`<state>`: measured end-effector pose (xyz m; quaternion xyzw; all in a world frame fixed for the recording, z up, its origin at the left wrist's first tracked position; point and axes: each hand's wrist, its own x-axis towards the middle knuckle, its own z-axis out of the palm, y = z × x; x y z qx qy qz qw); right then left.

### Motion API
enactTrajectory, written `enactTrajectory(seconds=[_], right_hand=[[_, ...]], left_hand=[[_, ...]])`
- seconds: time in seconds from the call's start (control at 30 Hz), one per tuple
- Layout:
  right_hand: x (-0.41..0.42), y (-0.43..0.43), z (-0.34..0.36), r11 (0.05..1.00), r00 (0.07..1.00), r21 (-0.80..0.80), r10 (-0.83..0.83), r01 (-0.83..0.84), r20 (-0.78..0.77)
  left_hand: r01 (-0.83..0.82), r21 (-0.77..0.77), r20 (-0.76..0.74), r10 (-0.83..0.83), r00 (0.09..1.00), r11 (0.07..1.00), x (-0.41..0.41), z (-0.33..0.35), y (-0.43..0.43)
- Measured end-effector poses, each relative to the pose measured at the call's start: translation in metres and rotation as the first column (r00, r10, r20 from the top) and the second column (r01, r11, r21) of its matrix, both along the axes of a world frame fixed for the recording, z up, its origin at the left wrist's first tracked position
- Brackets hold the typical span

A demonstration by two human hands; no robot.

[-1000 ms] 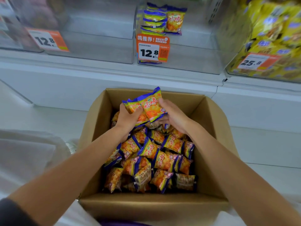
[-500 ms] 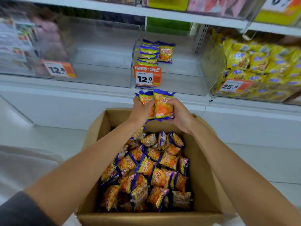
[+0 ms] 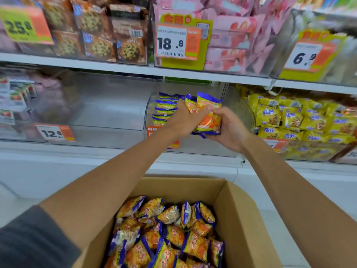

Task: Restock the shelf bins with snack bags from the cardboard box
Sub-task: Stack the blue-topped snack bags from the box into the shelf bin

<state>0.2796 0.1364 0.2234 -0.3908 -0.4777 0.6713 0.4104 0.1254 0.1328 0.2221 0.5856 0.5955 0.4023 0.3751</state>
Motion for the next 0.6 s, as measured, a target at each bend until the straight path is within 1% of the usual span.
enactTrajectory(seconds=[0.07, 0.13, 0.23, 0.3, 0.37, 0.43, 0.5, 0.53, 0.6], right_hand=[[0.002, 0.025, -0.001, 1.000, 0.999, 0.012, -0.016, 0.015, 0.034], [0.004, 0.051, -0.010, 1.000, 0.995, 0.022, -0.011, 0.009, 0.103], [0.005, 0.091, -0.026, 0.998, 0.986, 0.026, 0.050, -0.055, 0.156], [0.003, 0.114, -0.037, 0.998, 0.984, 0.011, 0.066, -0.069, 0.167], [0.001, 0.136, -0.051, 0.997, 0.973, 0.014, 0.066, -0.071, 0.220], [-0.004, 0.155, -0.064, 0.994, 0.954, 0.031, 0.091, -0.104, 0.286], [-0.010, 0.169, -0.073, 0.989, 0.932, 0.033, 0.125, -0.144, 0.340], [-0.013, 0.175, -0.076, 0.988, 0.917, 0.035, 0.128, -0.152, 0.378], [-0.017, 0.183, -0.076, 0.984, 0.880, 0.032, 0.141, -0.174, 0.454]], left_hand=[[0.057, -0.039, -0.106, -0.061, 0.992, 0.998, -0.005, -0.007, 0.036], [0.084, -0.056, -0.233, -0.095, 0.968, 0.995, -0.006, -0.011, 0.063], [0.113, -0.055, -0.530, -0.125, 0.839, 0.992, -0.010, -0.010, 0.097], [0.159, -0.059, -0.640, -0.160, 0.751, 0.985, -0.016, -0.014, 0.120], [0.190, -0.102, -0.720, -0.204, 0.664, 0.977, -0.025, -0.022, 0.143], [0.189, -0.188, -0.768, -0.265, 0.583, 0.964, -0.033, -0.032, 0.159], [0.178, -0.239, -0.795, -0.297, 0.529, 0.955, -0.038, -0.041, 0.169], [0.165, -0.234, -0.796, -0.286, 0.533, 0.958, -0.040, -0.044, 0.174], [0.126, -0.167, -0.774, -0.209, 0.598, 0.978, -0.045, -0.049, 0.182]])
